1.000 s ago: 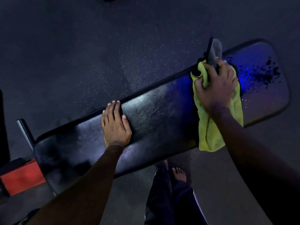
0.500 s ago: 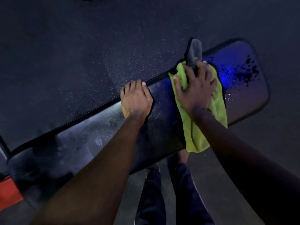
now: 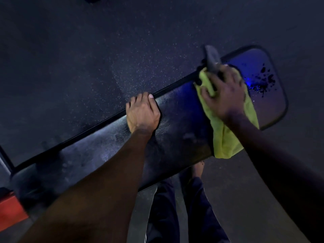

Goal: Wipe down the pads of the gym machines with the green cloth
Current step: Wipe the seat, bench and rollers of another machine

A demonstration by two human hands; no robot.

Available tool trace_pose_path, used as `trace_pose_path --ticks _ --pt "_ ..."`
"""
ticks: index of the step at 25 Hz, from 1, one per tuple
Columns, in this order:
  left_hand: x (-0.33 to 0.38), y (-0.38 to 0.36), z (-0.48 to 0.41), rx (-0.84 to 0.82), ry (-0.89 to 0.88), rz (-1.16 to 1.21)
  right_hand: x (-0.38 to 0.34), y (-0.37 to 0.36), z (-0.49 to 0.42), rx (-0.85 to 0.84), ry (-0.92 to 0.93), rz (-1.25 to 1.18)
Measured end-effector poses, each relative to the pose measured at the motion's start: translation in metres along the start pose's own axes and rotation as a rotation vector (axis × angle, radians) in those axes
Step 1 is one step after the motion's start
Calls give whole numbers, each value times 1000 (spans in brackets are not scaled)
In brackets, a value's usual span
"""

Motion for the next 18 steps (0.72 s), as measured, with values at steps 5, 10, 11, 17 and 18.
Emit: trace_pose_path --ticks 5,10,11,17,18 --pt "0 -2 -1 -11 5 -10 -35 -12 7 32 -309 24" --pt "2 0 0 -2 -5 -20 -84 -32 27 -177 161 46" --pt "2 0 0 -3 -3 -13 -68 -28 21 -179 159 61" --pt "3 -1 1 10 -19 -19 51 14 6 7 -184 7" --pt "4 -1 1 16 -21 -22 53 13 8 16 -228 12"
Point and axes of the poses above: each hand's wrist, its own z-axis away from the middle knuckle, its own y-axis out of the back of the hand, x = y × z, the point moved 7 cm from there along -z, towards the middle knuckle, and after that the axes turned 15 degrees about -y, right-handed, at the moved point
